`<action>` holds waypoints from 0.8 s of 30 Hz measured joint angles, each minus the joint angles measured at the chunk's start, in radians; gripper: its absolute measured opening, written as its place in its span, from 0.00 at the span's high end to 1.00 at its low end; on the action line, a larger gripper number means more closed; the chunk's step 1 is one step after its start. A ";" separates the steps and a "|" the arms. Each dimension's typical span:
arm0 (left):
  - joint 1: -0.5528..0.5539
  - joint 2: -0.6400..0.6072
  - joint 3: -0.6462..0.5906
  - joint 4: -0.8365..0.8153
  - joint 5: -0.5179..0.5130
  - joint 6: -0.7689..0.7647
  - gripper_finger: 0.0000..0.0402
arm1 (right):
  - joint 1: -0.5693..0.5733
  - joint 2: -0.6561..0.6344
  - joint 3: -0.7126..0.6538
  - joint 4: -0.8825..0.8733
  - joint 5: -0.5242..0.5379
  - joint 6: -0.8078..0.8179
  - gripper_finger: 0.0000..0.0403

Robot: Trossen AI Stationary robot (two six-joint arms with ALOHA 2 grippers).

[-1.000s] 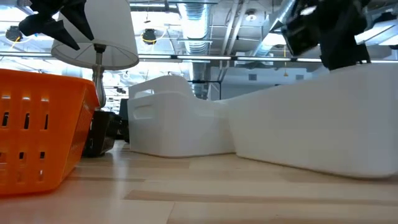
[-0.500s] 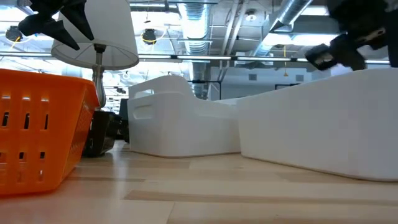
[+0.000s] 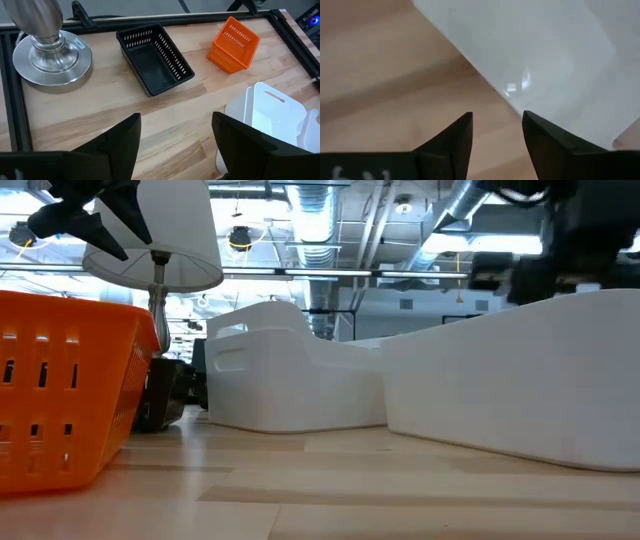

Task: Stack baskets by color
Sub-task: Stack the white bin on top of the stacked white bin

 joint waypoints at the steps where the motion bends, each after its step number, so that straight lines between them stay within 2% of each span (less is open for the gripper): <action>1: 0.000 0.000 0.000 0.000 -0.001 -0.001 0.42 | 0.000 0.019 0.000 0.018 0.033 -0.001 0.53; 4: 0.000 0.000 0.000 0.000 -0.001 -0.004 0.42 | 0.002 0.066 0.000 0.055 0.116 -0.003 0.54; 10: 0.000 0.000 0.000 0.000 -0.016 -0.005 0.42 | 0.005 0.130 0.000 0.063 0.111 -0.076 0.56; 14: 0.000 0.000 0.000 0.000 -0.015 -0.004 0.42 | 0.011 0.164 0.006 0.065 0.111 -0.039 0.60; 20: 0.000 0.000 0.000 -0.017 -0.014 -0.005 0.42 | 0.031 0.180 0.008 0.017 0.094 0.109 0.77; 24: 0.000 0.000 0.000 -0.029 -0.013 0.002 0.42 | 0.058 0.190 0.012 -0.019 0.080 0.291 0.93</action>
